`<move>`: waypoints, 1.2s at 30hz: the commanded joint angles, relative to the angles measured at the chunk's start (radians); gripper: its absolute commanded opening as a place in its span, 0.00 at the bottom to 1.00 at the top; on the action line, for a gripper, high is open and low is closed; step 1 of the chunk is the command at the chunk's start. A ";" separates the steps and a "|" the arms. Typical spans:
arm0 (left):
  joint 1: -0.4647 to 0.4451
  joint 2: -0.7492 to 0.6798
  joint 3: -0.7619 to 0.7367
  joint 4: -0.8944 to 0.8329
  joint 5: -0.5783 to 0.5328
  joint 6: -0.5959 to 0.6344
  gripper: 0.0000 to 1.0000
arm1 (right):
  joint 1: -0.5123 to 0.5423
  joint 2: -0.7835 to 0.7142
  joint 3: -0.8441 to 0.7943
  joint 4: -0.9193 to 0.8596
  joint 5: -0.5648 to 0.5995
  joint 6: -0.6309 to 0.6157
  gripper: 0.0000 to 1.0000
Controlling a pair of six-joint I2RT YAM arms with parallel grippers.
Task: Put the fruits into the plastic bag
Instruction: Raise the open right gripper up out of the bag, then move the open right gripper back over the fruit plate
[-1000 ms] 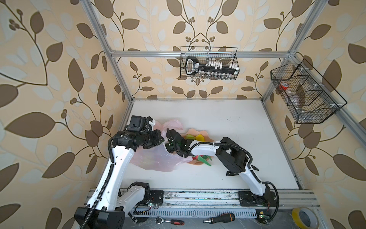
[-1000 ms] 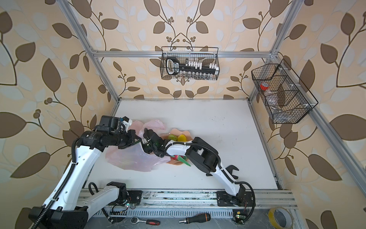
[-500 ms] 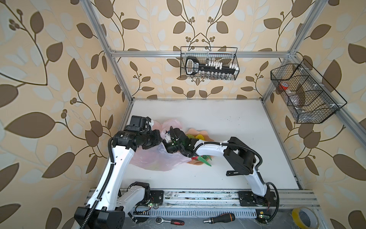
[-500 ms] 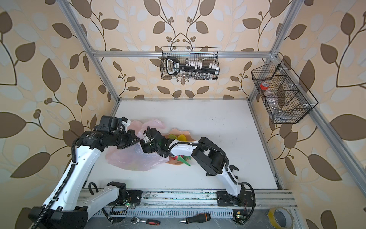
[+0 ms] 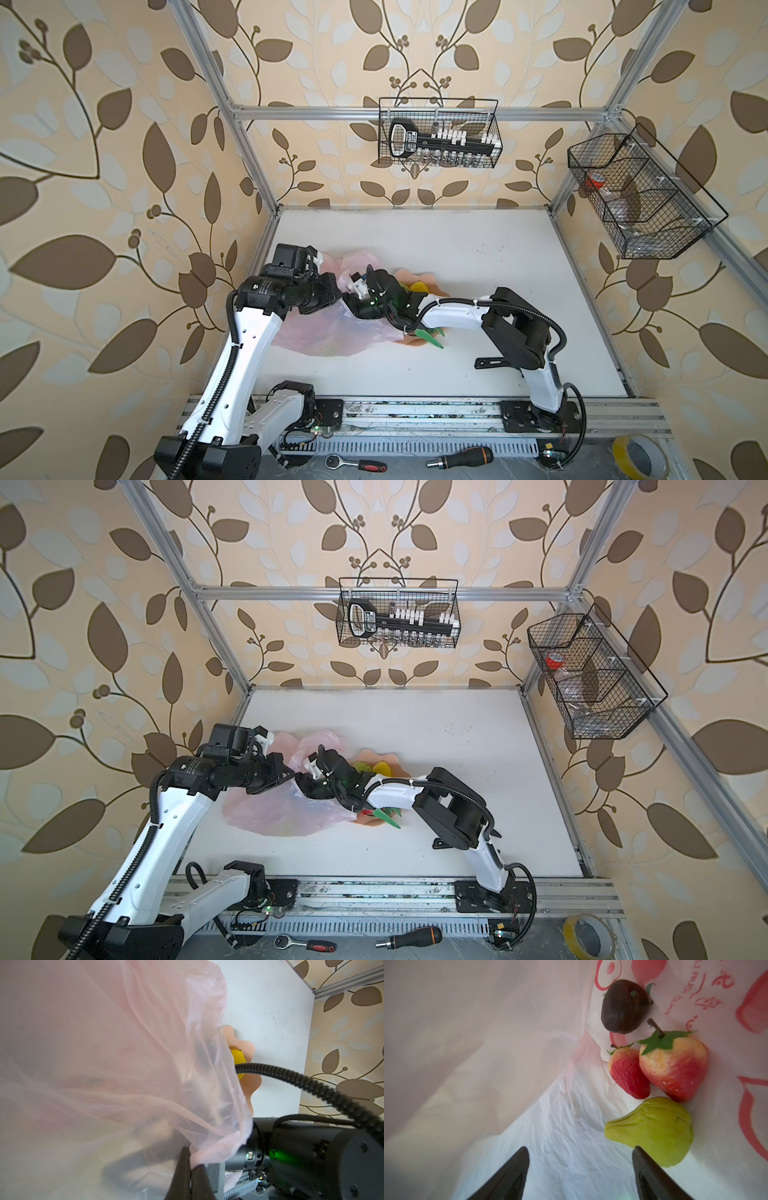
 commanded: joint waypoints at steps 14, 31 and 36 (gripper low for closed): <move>-0.002 -0.038 -0.028 -0.011 0.000 0.016 0.00 | -0.037 -0.161 -0.115 -0.065 0.228 -0.087 0.80; -0.011 -0.066 -0.070 0.060 0.098 -0.006 0.00 | -0.027 -0.159 -0.138 0.068 0.442 -0.133 0.83; -0.010 -0.073 -0.077 0.043 0.093 0.009 0.00 | -0.036 -0.140 -0.124 0.126 0.484 -0.131 0.84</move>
